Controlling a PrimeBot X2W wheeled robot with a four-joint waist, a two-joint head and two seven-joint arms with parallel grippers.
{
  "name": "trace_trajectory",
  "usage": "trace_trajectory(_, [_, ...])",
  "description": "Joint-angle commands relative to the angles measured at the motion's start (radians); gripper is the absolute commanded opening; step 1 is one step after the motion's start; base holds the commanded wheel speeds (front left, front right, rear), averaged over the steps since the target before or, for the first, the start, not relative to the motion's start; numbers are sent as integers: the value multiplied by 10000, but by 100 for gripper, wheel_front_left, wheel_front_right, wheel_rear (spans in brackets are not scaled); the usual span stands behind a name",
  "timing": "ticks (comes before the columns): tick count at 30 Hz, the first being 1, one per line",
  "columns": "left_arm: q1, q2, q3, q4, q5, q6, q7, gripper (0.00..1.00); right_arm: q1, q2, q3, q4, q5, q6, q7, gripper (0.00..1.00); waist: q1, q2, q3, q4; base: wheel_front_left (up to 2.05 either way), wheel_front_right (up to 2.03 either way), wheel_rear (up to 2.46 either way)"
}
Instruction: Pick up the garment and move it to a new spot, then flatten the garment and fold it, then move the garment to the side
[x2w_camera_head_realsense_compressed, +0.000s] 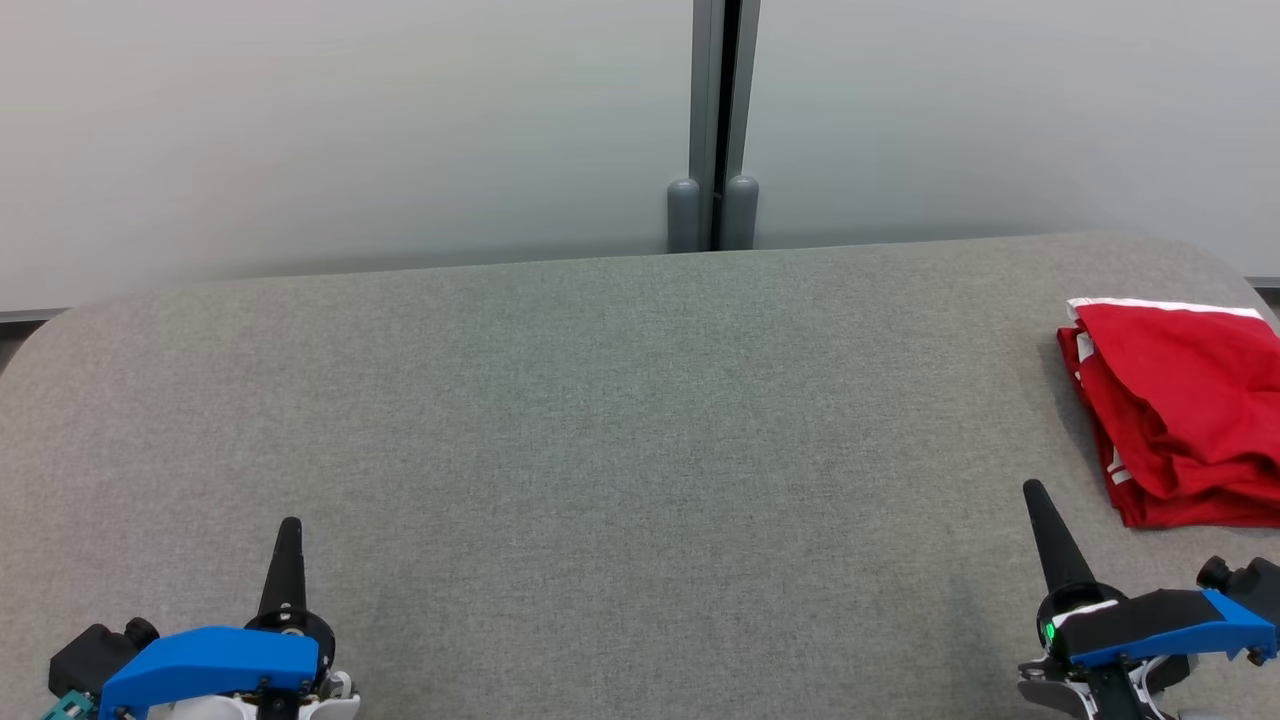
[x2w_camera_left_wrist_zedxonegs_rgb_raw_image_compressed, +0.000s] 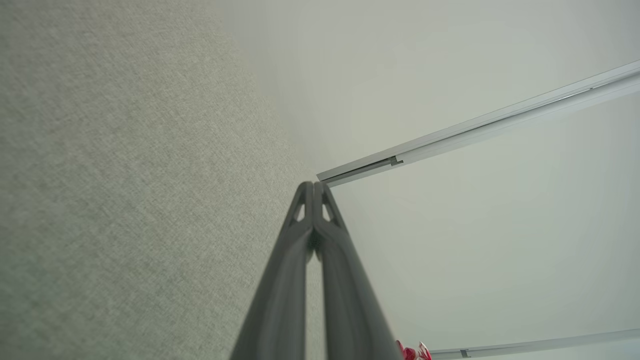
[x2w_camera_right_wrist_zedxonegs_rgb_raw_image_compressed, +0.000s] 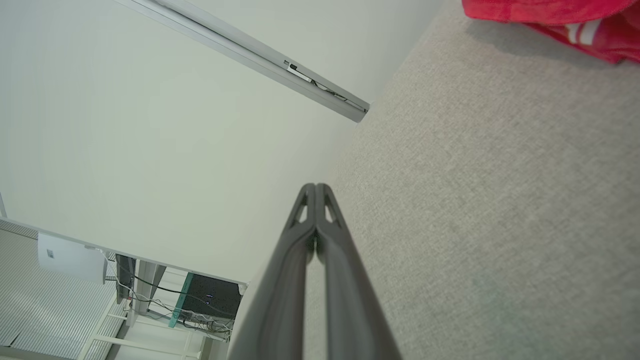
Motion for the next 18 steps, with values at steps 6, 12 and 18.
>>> trace_trajectory(6, [-309,-36,200,-165,-645,-157,203,0,-197,-41,-98,-144,844,5,110,0,-1,0,-17,34,0,0,0])
trace_trajectory(12, [-369,-102,313,-195,-1104,-217,350,0,-211,-43,-142,-154,1435,5,188,0,-1,0,-33,65,0,0,0])
trace_trajectory(18, [-420,-162,416,-221,-1550,-274,493,0,-209,-45,-183,-160,1997,6,252,0,-1,0,-48,95,0,0,0])
